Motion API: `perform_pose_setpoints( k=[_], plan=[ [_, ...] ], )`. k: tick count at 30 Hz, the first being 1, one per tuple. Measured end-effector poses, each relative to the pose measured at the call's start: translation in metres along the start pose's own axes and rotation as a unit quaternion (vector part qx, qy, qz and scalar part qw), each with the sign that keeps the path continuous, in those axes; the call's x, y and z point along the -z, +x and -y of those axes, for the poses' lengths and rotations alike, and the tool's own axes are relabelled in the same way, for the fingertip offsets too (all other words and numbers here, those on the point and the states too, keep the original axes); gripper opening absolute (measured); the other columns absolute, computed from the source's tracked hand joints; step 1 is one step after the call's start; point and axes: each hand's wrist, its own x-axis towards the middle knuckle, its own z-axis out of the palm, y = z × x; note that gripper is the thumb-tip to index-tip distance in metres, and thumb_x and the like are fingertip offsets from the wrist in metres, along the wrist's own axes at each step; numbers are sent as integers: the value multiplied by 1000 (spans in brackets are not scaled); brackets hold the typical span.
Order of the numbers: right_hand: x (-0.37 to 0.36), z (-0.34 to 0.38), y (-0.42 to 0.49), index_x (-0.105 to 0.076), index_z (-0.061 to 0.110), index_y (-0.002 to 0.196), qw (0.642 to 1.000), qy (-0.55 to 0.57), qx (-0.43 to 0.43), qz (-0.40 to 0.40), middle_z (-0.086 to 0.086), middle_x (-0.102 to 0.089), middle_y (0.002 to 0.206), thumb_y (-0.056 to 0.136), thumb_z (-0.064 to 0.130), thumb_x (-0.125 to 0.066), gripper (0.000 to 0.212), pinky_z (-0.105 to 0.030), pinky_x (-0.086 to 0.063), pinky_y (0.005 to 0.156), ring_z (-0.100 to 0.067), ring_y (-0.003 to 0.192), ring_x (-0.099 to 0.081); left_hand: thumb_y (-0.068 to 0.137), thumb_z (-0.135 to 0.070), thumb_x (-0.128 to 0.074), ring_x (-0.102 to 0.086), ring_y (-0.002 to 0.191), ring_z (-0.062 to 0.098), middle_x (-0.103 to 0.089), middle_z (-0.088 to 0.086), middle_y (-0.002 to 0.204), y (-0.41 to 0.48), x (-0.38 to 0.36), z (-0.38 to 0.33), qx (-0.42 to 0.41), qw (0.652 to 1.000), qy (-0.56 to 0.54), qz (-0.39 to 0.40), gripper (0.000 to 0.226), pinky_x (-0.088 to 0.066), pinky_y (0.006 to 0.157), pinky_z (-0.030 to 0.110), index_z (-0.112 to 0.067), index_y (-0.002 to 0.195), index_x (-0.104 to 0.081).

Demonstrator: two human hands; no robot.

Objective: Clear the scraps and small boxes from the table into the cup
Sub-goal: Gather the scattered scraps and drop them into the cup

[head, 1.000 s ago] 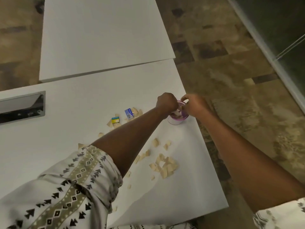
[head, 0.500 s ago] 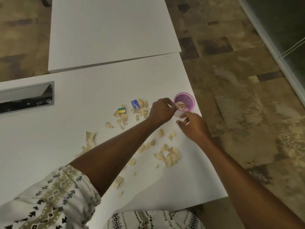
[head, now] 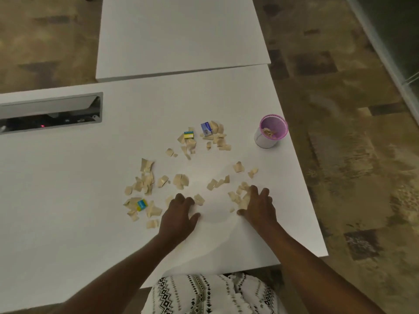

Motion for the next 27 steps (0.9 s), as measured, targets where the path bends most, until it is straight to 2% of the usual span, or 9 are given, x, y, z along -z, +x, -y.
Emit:
perform_pose_setpoints(
  k=[6, 10, 12, 15, 19, 21, 23, 25, 27],
  plan=[
    [-16, 47, -1, -43, 16, 136, 993, 81, 91, -8, -14, -44, 122, 85, 22, -73, 59, -38, -51, 87, -37, 106, -59, 84, -42, -70, -50, 115, 28, -43, 9, 131, -44, -16, 51, 33, 997, 67, 36, 60, -53, 81, 37, -19, 135, -48],
    [-14, 67, 11, -44, 19, 138, 982, 95, 159, -36, -12, -47, 125, 81, 32, -77, 66, -36, -49, 84, -35, 110, -57, 84, -32, -73, -53, 111, 31, -45, 11, 131, -46, -19, 56, 3, 997, 70, 25, 60, -55, 76, 41, -16, 137, -49],
    [-11, 65, 20, -39, 23, 144, 983, 37, 173, -55, -11, -41, 140, 80, 39, -77, 77, -43, -50, 91, -35, 127, -46, 85, -29, -72, -55, 110, 32, -46, 12, 133, -48, -20, 59, -11, 996, 82, 21, 62, -56, 74, 41, -16, 140, -47],
    [-10, 58, 29, -17, 30, 156, 978, -25, 209, 17, -9, -8, 164, 80, 46, -75, 97, -52, -38, 111, -37, 150, -13, 85, -26, -71, -56, 115, 36, -46, 18, 145, -51, -21, 64, -64, 991, 118, 16, 69, -58, 76, 42, -18, 148, -43],
    [-21, 62, 25, 3, 40, 156, 952, -113, 261, 113, -3, 15, 166, 79, 48, -76, 110, -59, -36, 111, -36, 152, 6, 89, -8, -58, -44, 132, 38, -27, 20, 161, -52, -25, 65, -137, 978, 150, 36, 72, -54, 89, 44, -24, 154, -32],
    [-32, 68, 18, 1, 40, 156, 938, -168, 284, 103, -3, 12, 166, 87, 35, -70, 99, -56, -45, 104, -38, 152, 3, 85, -2, -60, -46, 133, 37, -31, 21, 159, -53, -24, 66, -154, 974, 164, 30, 73, -55, 88, 41, -21, 151, -38],
    [-42, 72, 10, -10, 38, 156, 937, -181, 292, 67, -3, 3, 167, 99, 19, -51, 73, -53, -47, 102, -39, 151, -6, 69, -2, -78, -65, 111, 34, -55, 23, 140, -55, -19, 65, -181, 966, 181, 32, 71, -60, 69, 34, -14, 136, -59],
    [-49, 74, 3, -25, 32, 153, 954, -115, 269, 61, -5, -15, 163, 103, 16, -37, 54, -53, -43, 105, -37, 147, -19, 55, -5, -87, -71, 89, 28, -67, 20, 121, -57, -16, 68, -203, 959, 196, 31, 69, -59, 54, 28, -11, 121, -70],
    [-53, 73, -1, -42, 27, 141, 964, -56, 258, 43, -5, -38, 145, 102, 22, -35, 39, -49, -46, 98, -34, 131, -40, 51, -3, -86, -69, 82, 26, -69, 17, 111, -57, -14, 73, -217, 956, 195, 23, 63, -56, 48, 28, -10, 112, -72]
  ],
)
